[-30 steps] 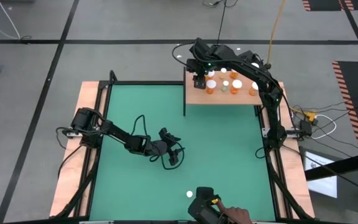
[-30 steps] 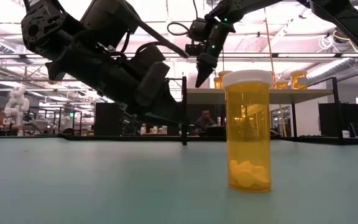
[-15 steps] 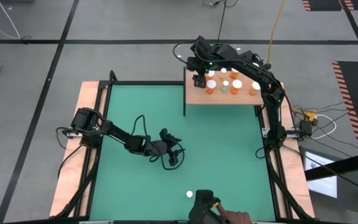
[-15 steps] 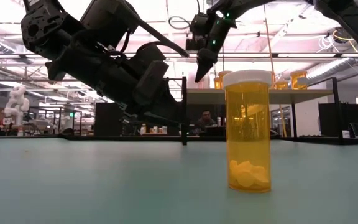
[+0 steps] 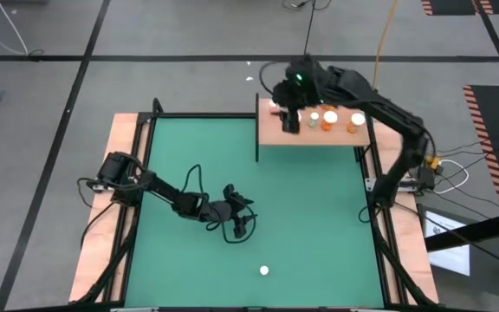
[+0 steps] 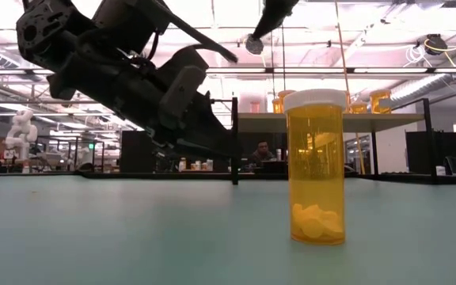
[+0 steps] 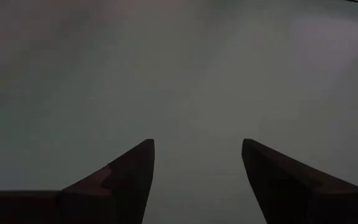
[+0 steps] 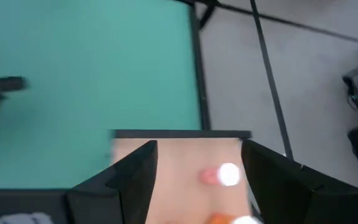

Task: Pick and place medicine bottles onto shelf by color
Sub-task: Put the light orange pill bottle on the shelf

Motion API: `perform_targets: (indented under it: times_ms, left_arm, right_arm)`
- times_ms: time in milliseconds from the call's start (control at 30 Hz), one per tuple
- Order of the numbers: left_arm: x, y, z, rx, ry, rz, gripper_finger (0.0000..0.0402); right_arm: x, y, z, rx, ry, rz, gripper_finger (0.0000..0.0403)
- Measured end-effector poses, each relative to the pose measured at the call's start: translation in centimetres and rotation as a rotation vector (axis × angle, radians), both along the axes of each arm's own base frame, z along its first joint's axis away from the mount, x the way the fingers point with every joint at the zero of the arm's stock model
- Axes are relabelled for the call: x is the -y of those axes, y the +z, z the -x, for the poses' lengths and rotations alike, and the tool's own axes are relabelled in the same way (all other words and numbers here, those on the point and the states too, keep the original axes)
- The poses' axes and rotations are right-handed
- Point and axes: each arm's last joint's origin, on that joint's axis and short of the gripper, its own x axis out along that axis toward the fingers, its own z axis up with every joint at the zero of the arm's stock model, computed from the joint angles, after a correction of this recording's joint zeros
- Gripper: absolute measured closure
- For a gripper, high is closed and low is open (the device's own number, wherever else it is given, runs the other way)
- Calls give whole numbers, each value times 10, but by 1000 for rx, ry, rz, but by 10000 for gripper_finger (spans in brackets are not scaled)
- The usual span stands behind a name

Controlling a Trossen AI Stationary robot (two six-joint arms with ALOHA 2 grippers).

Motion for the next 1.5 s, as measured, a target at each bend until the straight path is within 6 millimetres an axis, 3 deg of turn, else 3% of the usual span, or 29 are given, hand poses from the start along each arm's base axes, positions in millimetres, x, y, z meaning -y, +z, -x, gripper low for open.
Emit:
perform_targets:
  times_ms: [267,433,600,767,1033,1200,1500]
  left_arm:
    - [23,3,4,27,-77,-9,158]
    - [46,2,12,20,-158,-33,158]
    - [74,-1,26,-18,-250,-42,158]
    - [107,-6,36,6,-345,-33,158]
    - [145,-22,20,9,-393,-47,158]
    - [155,-26,14,15,-389,-49,158]
    - [166,-26,22,18,-368,-2,158]
  right_arm:
    - [-80,-9,39,77,40,-13,174]
    - [-126,-28,64,170,42,-26,174]
    - [-159,-51,80,226,41,-51,174]
    - [-184,-75,77,248,30,-49,174]
    - [-227,-109,54,289,87,-145,174]
    - [-263,-131,42,271,100,-194,174]
    - [-325,-176,29,253,113,-276,174]
